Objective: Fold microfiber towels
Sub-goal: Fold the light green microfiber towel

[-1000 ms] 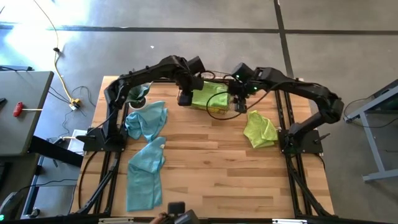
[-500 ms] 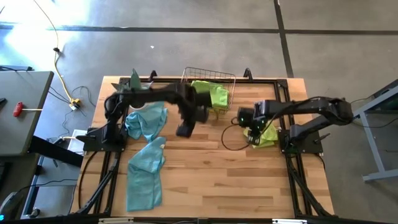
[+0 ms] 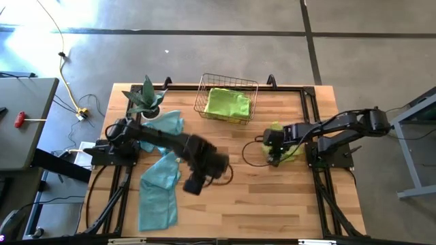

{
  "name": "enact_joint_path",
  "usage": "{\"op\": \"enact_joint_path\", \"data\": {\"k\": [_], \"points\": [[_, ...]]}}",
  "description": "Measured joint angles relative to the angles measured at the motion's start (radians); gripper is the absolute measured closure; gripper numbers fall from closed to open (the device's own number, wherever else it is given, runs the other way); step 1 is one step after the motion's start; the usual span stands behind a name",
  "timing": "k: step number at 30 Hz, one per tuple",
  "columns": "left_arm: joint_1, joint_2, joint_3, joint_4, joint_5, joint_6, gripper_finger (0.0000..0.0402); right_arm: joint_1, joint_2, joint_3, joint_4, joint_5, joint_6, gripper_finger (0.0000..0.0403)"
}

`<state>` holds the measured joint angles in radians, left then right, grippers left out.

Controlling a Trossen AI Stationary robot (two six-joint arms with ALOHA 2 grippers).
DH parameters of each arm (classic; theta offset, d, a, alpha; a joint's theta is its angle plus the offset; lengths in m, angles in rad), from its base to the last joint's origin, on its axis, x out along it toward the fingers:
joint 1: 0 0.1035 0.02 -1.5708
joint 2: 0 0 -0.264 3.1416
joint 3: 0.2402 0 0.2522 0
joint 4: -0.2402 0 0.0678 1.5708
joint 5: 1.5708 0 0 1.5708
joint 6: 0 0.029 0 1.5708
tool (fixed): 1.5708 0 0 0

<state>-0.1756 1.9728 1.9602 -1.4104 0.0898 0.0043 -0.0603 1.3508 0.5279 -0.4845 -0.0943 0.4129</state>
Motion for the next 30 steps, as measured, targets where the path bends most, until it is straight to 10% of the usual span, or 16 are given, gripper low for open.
{"op": "enact_joint_path", "data": {"k": [13, 23, 30], "points": [[-0.312, 0.000, 0.000, 0.013, -0.496, -0.365, 0.0262, 0.327, 0.003, -0.020, 0.618, -0.328, 0.022, 0.0261], [-0.310, 0.011, 0.000, 0.222, -0.556, -0.257, 0.0262, 0.489, -0.064, -0.020, 0.464, -0.006, 0.210, 0.0261], [-0.220, 0.067, 0.000, 0.318, -0.350, -0.134, 0.0263, 0.516, -0.109, -0.019, 0.295, 0.151, 0.264, 0.0261]]}}
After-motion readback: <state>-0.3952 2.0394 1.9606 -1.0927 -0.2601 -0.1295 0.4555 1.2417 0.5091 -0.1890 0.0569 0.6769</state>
